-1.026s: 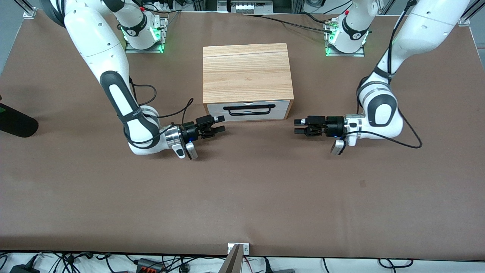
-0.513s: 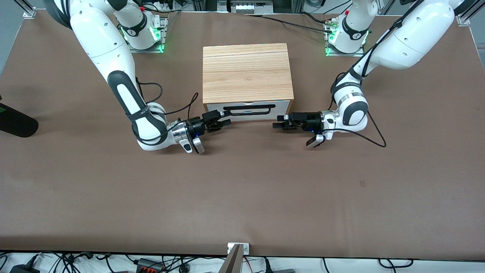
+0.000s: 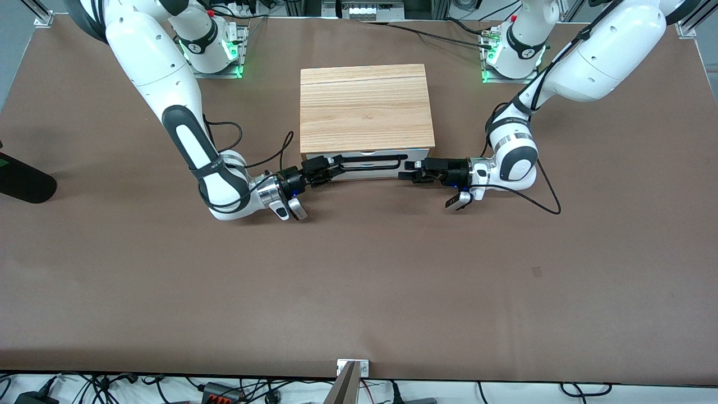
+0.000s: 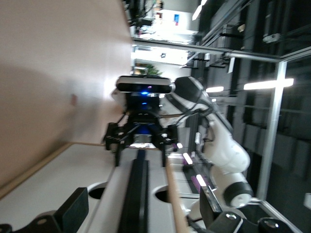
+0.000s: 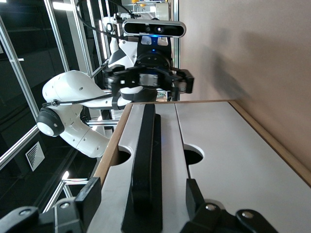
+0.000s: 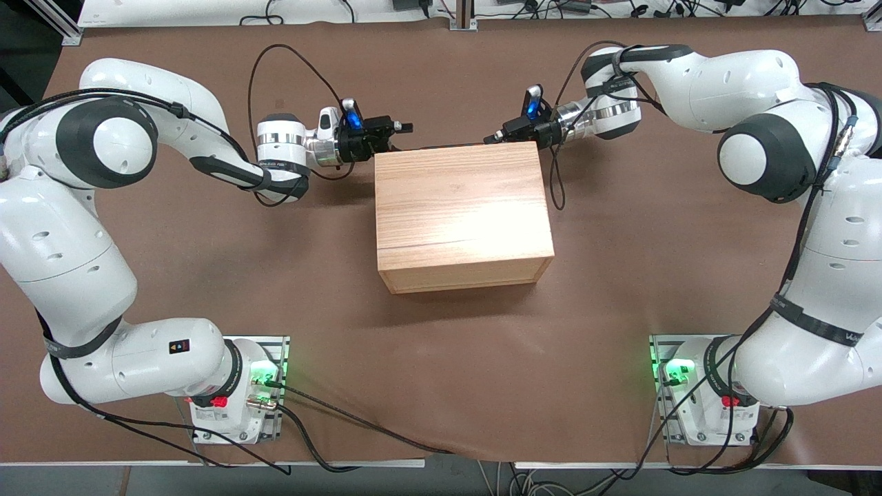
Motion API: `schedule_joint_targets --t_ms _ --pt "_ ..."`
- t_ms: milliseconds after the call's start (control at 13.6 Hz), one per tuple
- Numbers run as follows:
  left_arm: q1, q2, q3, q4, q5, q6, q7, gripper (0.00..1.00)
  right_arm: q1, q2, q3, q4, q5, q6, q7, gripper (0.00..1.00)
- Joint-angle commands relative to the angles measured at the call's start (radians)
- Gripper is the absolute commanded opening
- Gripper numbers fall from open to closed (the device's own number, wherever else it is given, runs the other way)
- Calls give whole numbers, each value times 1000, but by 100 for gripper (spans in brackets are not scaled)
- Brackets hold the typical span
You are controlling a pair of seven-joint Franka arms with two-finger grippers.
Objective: Pull top drawer with both arms simultaneously
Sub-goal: 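Close both grippers on the black bar handle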
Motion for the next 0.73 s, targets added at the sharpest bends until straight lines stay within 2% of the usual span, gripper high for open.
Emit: schedule_joint_targets --t_ms 0,220,366,513,586,660 --pt "-47 -101 -14 -14 47 125 -67 100 2 -17 3 -20 21 -6 10 58" --pt "-55 -103 -15 -18 47 130 -73 100 5 -17 3 -17 21 -6 10 23" --pt "-55 -106 -17 -26 49 128 -64 100 5 -17 3 -15 21 -6 10 12" --pt "-53 -109 -18 -40 49 120 -56 91 5 -17 3 -13 23 -6 10 0" --pt "-53 -113 -18 -41 49 119 -56 86 5 -17 3 -12 21 -6 10 0" --pt "-53 -113 -18 -43 49 117 -56 74 5 -17 3 -10 23 -6 10 0"
